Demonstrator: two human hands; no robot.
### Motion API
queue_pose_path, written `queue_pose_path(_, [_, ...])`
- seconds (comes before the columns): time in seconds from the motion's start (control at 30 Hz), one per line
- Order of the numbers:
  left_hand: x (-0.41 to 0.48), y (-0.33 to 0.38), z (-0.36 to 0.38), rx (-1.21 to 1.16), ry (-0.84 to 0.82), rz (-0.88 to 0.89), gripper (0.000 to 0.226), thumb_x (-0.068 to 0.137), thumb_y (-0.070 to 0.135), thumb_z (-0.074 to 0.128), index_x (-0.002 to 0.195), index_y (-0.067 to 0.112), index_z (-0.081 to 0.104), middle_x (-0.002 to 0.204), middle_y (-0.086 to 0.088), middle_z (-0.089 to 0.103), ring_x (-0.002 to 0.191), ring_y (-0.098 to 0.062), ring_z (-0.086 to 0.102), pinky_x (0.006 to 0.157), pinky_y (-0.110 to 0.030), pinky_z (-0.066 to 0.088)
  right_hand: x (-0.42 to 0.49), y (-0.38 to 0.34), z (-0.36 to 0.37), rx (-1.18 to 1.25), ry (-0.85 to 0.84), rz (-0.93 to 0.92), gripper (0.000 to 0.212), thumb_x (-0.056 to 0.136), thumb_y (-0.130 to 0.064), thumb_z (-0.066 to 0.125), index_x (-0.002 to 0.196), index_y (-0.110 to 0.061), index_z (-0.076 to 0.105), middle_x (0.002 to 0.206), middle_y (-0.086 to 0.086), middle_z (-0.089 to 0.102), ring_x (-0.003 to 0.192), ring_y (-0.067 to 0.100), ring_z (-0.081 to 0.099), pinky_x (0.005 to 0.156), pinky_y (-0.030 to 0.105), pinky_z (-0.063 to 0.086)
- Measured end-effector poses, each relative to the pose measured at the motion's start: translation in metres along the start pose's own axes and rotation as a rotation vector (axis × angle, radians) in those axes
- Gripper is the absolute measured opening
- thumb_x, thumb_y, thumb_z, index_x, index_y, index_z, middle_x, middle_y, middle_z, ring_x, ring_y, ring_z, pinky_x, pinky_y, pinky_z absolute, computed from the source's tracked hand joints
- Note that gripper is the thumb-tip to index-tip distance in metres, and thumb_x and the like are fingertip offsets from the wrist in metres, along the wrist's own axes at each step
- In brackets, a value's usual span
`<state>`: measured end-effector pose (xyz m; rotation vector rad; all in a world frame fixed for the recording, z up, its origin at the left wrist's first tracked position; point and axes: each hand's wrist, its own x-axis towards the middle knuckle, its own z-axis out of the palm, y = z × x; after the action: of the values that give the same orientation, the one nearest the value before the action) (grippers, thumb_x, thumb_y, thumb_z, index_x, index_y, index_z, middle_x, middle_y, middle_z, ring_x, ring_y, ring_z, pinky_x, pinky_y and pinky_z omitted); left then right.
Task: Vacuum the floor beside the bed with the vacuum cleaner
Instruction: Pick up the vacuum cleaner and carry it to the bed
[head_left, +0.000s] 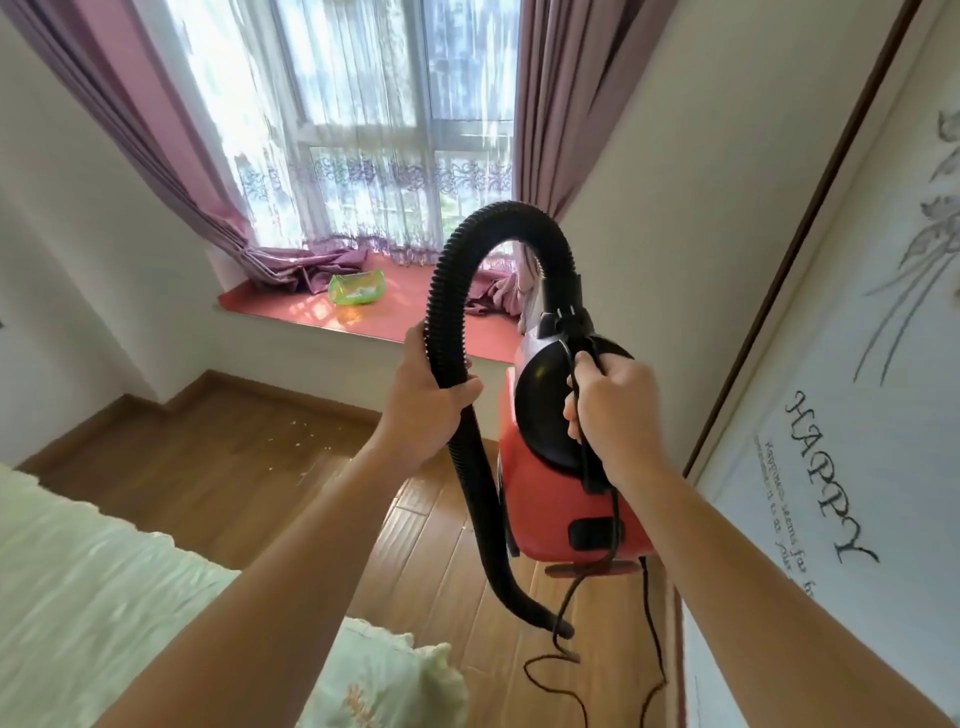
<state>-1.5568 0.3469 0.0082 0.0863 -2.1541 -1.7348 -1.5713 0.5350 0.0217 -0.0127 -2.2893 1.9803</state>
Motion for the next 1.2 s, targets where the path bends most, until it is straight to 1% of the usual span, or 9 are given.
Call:
queue_pose_path(0.13, [0.043, -0.006, -0.002, 0.021, 0.049, 0.028, 0.054, 0.082, -0.004, 0.072, 0.12, 0.025, 0.046, 0.094, -0.011, 0.058, 0.093, -0.039, 0.063, 0.083, -0.05, 0.056, 0.052, -0.001, 0.018, -0.003, -0.051, -0.015, 0.036, 0.102, -0.022, 0.049, 0.07, -0.008, 0.058, 0.048, 0.003, 0.056, 0.041, 0.023, 0.05, 0.049, 0.033, 0.043])
queue_pose_path(0.27, [0.092, -0.025, -0.012, 0.025, 0.068, 0.047, 0.063, 0.085, -0.003, 0.072, 0.134, 0.024, 0.041, 0.093, -0.009, 0.057, 0.088, -0.03, 0.063, 0.078, -0.04, 0.056, 0.098, 0.007, 0.05, -0.004, -0.085, 0.003, 0.037, 0.103, -0.021, 0.049, 0.071, -0.007, 0.059, 0.049, 0.005, 0.057, 0.04, 0.022, 0.049, 0.045, 0.031, 0.042])
queue_pose_path(0.33, [0.119, -0.041, -0.02, 0.007, 0.068, 0.042, 0.067, 0.086, -0.003, 0.071, 0.138, 0.023, 0.039, 0.093, -0.007, 0.057, 0.085, -0.024, 0.061, 0.077, -0.04, 0.056, 0.122, 0.013, 0.068, -0.022, -0.099, 0.009, 0.037, 0.103, -0.021, 0.049, 0.07, -0.007, 0.059, 0.049, 0.005, 0.057, 0.04, 0.022, 0.049, 0.045, 0.03, 0.041])
queue_pose_path(0.57, [0.215, -0.088, -0.049, 0.026, 0.12, 0.043, 0.069, 0.085, -0.004, 0.072, 0.14, 0.02, 0.039, 0.093, -0.01, 0.059, 0.081, -0.017, 0.06, 0.077, -0.041, 0.055, 0.21, 0.019, 0.139, -0.056, -0.141, 0.003, 0.036, 0.103, -0.021, 0.05, 0.069, -0.01, 0.058, 0.048, 0.003, 0.057, 0.039, 0.022, 0.048, 0.046, 0.029, 0.04])
queue_pose_path(0.7, [0.258, -0.097, -0.077, 0.059, 0.161, 0.046, 0.071, 0.086, -0.003, 0.071, 0.143, 0.021, 0.037, 0.096, -0.014, 0.059, 0.081, -0.015, 0.059, 0.074, -0.033, 0.053, 0.249, 0.011, 0.18, -0.062, -0.187, -0.037, 0.036, 0.102, -0.021, 0.05, 0.069, -0.01, 0.058, 0.049, 0.002, 0.058, 0.041, 0.023, 0.05, 0.05, 0.032, 0.041])
queue_pose_path(0.77, [0.274, -0.103, -0.093, 0.057, 0.197, 0.036, 0.075, 0.086, -0.003, 0.071, 0.146, 0.022, 0.034, 0.099, -0.021, 0.057, 0.081, -0.016, 0.057, 0.073, -0.031, 0.053, 0.266, 0.007, 0.202, -0.06, -0.222, -0.054, 0.036, 0.102, -0.021, 0.051, 0.068, -0.011, 0.058, 0.049, 0.002, 0.059, 0.04, 0.022, 0.05, 0.049, 0.032, 0.041])
queue_pose_path(0.87, [0.293, -0.113, -0.116, 0.074, 0.247, 0.037, 0.079, 0.085, 0.0, 0.073, 0.148, 0.023, 0.032, 0.095, -0.015, 0.053, 0.08, -0.019, 0.056, 0.075, -0.033, 0.052, 0.291, 0.005, 0.238, -0.047, -0.288, -0.052, 0.037, 0.102, -0.021, 0.051, 0.067, -0.012, 0.058, 0.05, 0.003, 0.06, 0.039, 0.021, 0.05, 0.048, 0.031, 0.041])
queue_pose_path(1.0, [0.312, -0.127, -0.144, 0.147, 0.323, 0.003, 0.074, 0.088, 0.003, 0.074, 0.145, 0.026, 0.034, 0.104, -0.024, 0.053, 0.087, -0.034, 0.059, 0.085, -0.042, 0.056, 0.319, 0.006, 0.287, -0.023, -0.408, -0.03, 0.036, 0.102, -0.021, 0.051, 0.069, -0.01, 0.059, 0.053, 0.006, 0.061, 0.04, 0.021, 0.05, 0.046, 0.031, 0.041])
queue_pose_path(1.2, [0.338, -0.145, -0.185, 0.182, 0.556, -0.027, 0.07, 0.089, -0.001, 0.071, 0.138, 0.036, 0.039, 0.112, -0.024, 0.056, 0.087, -0.019, 0.06, 0.076, -0.021, 0.056, 0.358, 0.013, 0.369, 0.023, -0.63, -0.002, 0.035, 0.102, -0.02, 0.05, 0.069, -0.01, 0.059, 0.051, 0.006, 0.059, 0.039, 0.023, 0.048, 0.045, 0.031, 0.039])
